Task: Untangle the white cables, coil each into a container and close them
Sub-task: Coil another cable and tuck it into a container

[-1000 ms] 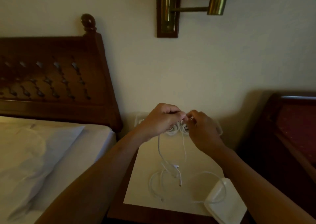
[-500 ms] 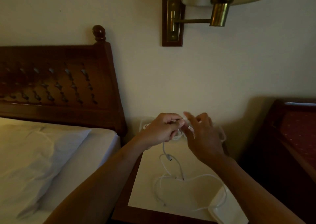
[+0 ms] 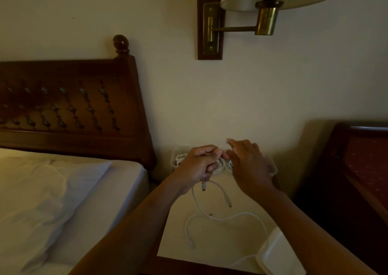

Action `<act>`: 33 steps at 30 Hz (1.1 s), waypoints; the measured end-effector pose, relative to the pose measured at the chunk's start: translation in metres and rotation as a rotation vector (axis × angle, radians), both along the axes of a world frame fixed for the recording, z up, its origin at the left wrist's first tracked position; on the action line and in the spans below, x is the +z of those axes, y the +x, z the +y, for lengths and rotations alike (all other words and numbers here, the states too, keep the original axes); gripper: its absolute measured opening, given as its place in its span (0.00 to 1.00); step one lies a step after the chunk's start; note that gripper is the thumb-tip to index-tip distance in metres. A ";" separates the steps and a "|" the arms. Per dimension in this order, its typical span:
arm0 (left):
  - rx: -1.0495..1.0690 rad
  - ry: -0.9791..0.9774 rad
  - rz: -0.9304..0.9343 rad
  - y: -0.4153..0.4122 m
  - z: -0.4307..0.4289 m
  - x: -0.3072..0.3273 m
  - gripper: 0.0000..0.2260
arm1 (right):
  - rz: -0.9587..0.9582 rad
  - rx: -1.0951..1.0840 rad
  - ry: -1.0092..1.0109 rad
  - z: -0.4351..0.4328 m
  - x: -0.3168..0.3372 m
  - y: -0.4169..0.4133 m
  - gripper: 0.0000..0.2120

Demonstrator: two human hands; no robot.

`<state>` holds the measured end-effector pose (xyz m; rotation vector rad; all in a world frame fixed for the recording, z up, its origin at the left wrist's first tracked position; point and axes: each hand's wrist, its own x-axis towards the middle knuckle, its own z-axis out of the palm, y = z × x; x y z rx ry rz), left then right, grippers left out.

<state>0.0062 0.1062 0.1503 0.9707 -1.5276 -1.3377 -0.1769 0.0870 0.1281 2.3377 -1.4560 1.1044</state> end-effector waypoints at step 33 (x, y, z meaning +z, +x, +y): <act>-0.192 0.310 0.530 -0.005 0.006 0.019 0.15 | -0.587 0.167 0.424 0.015 -0.007 0.016 0.17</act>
